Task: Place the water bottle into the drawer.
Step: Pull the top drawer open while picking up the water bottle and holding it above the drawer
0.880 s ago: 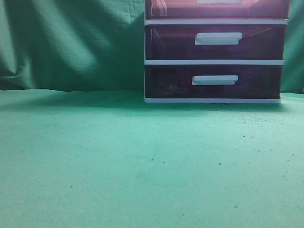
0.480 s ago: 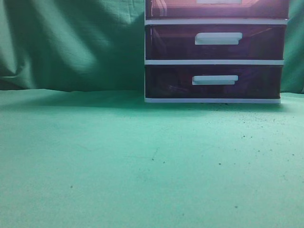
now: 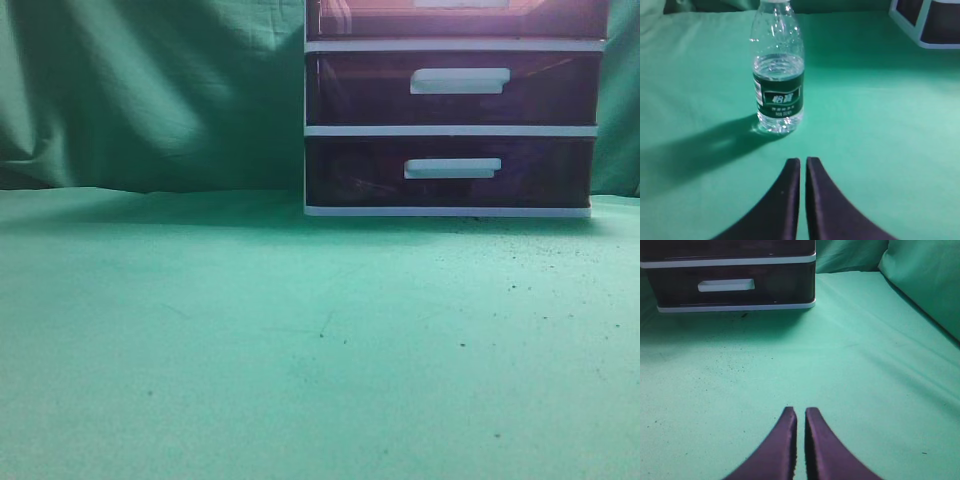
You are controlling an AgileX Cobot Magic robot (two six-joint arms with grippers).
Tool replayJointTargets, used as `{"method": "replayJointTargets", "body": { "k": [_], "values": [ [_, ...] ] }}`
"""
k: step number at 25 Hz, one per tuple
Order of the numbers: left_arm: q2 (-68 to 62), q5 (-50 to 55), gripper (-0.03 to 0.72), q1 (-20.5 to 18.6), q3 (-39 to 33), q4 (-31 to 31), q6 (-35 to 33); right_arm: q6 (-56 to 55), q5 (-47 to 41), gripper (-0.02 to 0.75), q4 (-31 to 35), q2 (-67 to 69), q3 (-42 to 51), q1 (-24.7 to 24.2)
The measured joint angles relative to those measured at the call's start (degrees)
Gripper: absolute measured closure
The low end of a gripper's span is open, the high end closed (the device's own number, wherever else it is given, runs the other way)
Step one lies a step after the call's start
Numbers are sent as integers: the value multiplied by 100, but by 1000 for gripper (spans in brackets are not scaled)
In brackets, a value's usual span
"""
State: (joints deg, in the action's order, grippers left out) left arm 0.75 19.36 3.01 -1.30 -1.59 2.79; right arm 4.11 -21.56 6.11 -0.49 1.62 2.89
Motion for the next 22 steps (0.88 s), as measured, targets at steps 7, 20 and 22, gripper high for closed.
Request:
{"method": "replayJointTargets", "body": {
  "k": [7, 20, 22],
  "values": [
    [0, -1951, 688, 0, 0, 418, 58, 0, 0, 692, 0, 0, 0, 0],
    [-339, -2312, 688, 0, 710, 395, 649, 0, 0, 692, 0, 0, 0, 0],
    [-753, -1844, 688, 0, 1110, 385, 701, 0, 0, 692, 0, 0, 0, 0]
  ]
}}
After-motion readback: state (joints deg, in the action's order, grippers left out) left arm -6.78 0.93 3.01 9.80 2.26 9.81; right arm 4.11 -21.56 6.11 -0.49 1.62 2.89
